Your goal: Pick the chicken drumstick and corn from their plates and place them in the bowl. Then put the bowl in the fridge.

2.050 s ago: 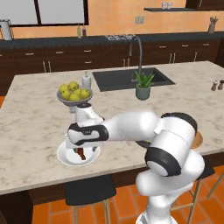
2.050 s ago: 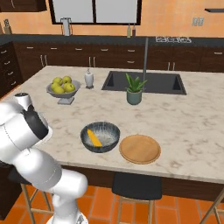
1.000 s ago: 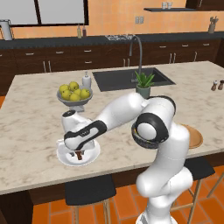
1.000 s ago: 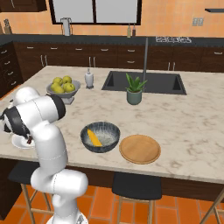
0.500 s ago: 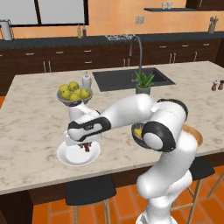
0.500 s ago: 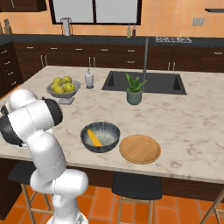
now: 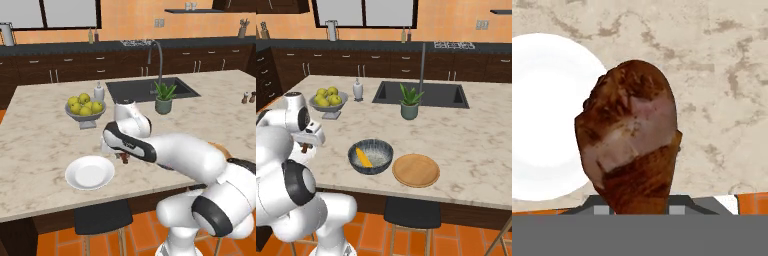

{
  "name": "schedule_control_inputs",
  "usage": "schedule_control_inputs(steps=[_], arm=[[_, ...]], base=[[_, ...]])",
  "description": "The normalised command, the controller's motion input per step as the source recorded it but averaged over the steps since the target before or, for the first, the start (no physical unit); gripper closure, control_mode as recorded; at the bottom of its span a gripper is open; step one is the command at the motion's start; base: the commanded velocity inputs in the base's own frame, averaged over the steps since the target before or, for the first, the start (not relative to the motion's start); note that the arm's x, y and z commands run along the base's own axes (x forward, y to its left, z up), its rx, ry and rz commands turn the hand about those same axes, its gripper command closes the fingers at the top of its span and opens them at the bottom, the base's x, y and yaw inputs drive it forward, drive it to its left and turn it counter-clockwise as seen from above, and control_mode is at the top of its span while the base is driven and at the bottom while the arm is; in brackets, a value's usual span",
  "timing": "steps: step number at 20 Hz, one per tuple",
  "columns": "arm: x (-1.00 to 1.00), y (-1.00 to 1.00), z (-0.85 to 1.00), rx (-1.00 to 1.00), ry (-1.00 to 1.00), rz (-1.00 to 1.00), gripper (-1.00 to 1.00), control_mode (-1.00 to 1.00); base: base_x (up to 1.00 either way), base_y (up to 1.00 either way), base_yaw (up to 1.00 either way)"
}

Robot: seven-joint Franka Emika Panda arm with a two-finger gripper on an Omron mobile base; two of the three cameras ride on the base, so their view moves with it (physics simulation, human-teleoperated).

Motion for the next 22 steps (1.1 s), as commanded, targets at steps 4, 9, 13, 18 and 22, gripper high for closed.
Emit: schedule_control_inputs(steps=[4, 9, 13, 18, 22], arm=[[0.0, -1.0, 0.37, 0.03, 0.02, 0.0, 1.0, -1.0], [0.33, -1.0, 0.27, 0.0, 0.16, -0.04, 1.0, -1.0], [0.25, -1.0, 0.11, 0.0, 0.16, -0.02, 1.0, -1.0], [0.36, -0.93, 0.0, -0.05, 0.08, 0.0, 1.0, -1.0], [0.4, -0.44, -0.21, -0.15, 0.0, 0.0, 1.0, -1.0]], base=[[0.0, 0.0, 0.0], [0.0, 0.0, 0.0], [0.0, 0.0, 0.0], [0.0, 0.0, 0.0], [0.0, 0.0, 0.0]])
